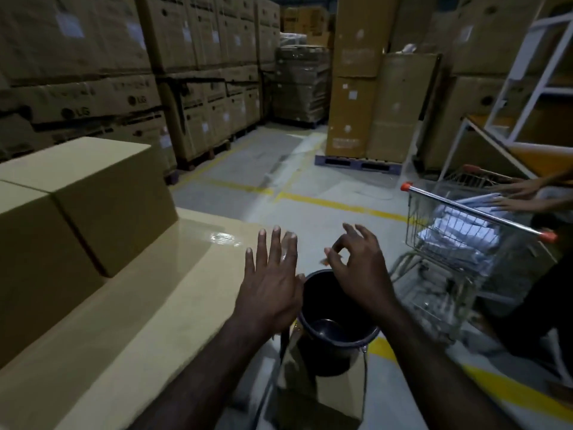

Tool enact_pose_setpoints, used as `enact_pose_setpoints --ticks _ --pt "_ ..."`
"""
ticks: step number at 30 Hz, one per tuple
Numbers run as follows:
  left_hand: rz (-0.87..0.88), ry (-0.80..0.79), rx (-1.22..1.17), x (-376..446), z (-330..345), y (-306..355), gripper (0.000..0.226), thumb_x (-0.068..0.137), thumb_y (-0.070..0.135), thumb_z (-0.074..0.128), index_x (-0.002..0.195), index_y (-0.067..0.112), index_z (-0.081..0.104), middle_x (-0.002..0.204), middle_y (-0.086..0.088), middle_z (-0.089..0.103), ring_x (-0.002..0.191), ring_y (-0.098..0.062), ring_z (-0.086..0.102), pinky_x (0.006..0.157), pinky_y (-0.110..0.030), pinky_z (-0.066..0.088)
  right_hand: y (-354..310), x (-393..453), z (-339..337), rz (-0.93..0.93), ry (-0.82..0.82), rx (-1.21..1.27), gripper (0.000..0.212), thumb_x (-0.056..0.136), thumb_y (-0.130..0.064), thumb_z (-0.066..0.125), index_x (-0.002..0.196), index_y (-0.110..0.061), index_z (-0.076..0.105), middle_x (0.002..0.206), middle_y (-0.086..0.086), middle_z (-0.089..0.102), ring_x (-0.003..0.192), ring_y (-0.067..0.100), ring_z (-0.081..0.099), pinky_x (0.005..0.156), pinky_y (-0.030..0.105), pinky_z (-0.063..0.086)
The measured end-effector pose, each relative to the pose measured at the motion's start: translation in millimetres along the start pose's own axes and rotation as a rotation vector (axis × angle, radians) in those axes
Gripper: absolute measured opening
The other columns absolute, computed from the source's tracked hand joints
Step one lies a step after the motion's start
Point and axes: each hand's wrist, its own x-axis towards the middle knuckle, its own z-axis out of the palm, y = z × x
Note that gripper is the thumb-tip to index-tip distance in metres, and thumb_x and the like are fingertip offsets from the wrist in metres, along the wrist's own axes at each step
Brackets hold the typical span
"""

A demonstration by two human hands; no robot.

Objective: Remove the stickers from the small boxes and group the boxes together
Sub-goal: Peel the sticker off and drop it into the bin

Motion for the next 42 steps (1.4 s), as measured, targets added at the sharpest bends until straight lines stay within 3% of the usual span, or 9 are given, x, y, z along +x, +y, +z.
enact_pose_setpoints --ticks 3,6,13,18,21,24,28,36,42 --pt "0.005 -0.069 -0.004 37.8 48.0 21.5 0.068 0.094 0.04 0.015 0.153 0.016 -0.006 0.158 -0.011 -0.023 0.145 -0.033 -0.022 0.117 -0.049 -0.004 59.0 12.1 13.2 0.074 -0.112 -0.031 0.013 0.084 -0.018 0.07 0.079 -0.008 0.064 0.138 0.019 0.054 0.135 0.032 0.039 0.108 0.036 0.03" --pt "0.0 -0.117 0.002 69.2 89.6 37.2 0.069 0.091 0.039 0.015 0.154 0.01 0.009 0.16 -0.018 -0.006 0.146 -0.038 -0.01 0.117 -0.054 0.006 113.2 20.5 29.0 0.114 -0.239 -0.088 0.014 0.084 -0.022 0.068 0.082 -0.009 0.064 0.139 0.017 0.054 0.134 0.035 0.04 0.107 0.039 0.033" --pt "-0.064 -0.295 0.023 116.7 145.3 54.5 0.064 0.101 0.034 0.023 0.154 0.013 -0.007 0.157 -0.013 -0.024 0.143 -0.034 -0.025 0.118 -0.051 -0.003 185.2 38.7 56.5 0.184 -0.452 -0.14 0.013 0.085 -0.019 0.065 0.09 -0.006 0.065 0.143 0.016 0.049 0.137 0.031 0.035 0.11 0.033 0.028" --pt "-0.087 -0.332 0.021 137.9 162.6 53.9 0.065 0.102 0.033 0.028 0.153 0.013 -0.006 0.158 -0.013 -0.022 0.144 -0.033 -0.024 0.119 -0.05 -0.003 203.7 50.8 70.1 0.194 -0.538 -0.136 0.008 0.084 -0.014 0.063 0.079 -0.015 0.056 0.146 0.016 0.046 0.14 0.027 0.031 0.111 0.027 0.021" --pt "-0.096 -0.346 0.011 145.6 170.5 52.7 0.065 0.102 0.032 0.028 0.153 0.013 -0.006 0.158 -0.013 -0.022 0.144 -0.032 -0.024 0.117 -0.048 -0.005 215.1 55.8 78.8 0.18 -0.572 -0.182 0.009 0.086 -0.014 0.06 0.089 -0.009 0.067 0.147 0.015 0.045 0.14 0.026 0.033 0.112 0.027 0.019" --pt "-0.097 -0.353 -0.008 151.2 174.7 50.6 0.065 0.102 0.033 0.028 0.153 0.013 -0.006 0.158 -0.012 -0.023 0.144 -0.032 -0.025 0.119 -0.049 -0.003 226.8 55.2 90.3 0.161 -0.619 -0.24 0.022 0.091 -0.025 0.056 0.102 -0.017 0.073 0.15 0.01 0.042 0.141 0.028 0.029 0.115 0.034 0.022" --pt "-0.099 -0.341 -0.024 160.4 176.0 45.3 0.065 0.102 0.033 0.03 0.154 0.013 -0.005 0.158 -0.012 -0.023 0.144 -0.032 -0.026 0.118 -0.048 -0.003 235.1 57.5 101.4 0.161 -0.673 -0.319 0.027 0.093 -0.034 0.053 0.103 -0.021 0.074 0.149 0.009 0.043 0.141 0.032 0.029 0.113 0.043 0.026" --pt "-0.107 -0.355 -0.045 165.2 177.5 34.6 0.065 0.102 0.033 0.028 0.154 0.013 -0.005 0.157 -0.011 -0.025 0.143 -0.03 -0.027 0.119 -0.048 -0.002 236.0 66.3 113.1 0.189 -0.691 -0.288 0.02 0.074 -0.013 0.057 0.087 -0.023 0.068 0.139 0.009 0.052 0.136 0.033 0.039 0.111 0.041 0.031" --pt "-0.122 -0.352 -0.063 163.9 175.0 33.2 0.064 0.102 0.033 0.028 0.154 0.013 -0.006 0.157 -0.011 -0.025 0.143 -0.029 -0.027 0.12 -0.046 -0.003 235.8 68.2 111.5 0.246 -0.72 -0.222 0.015 0.079 -0.012 0.059 0.086 -0.021 0.068 0.144 0.006 0.049 0.139 0.032 0.032 0.112 0.035 0.027"
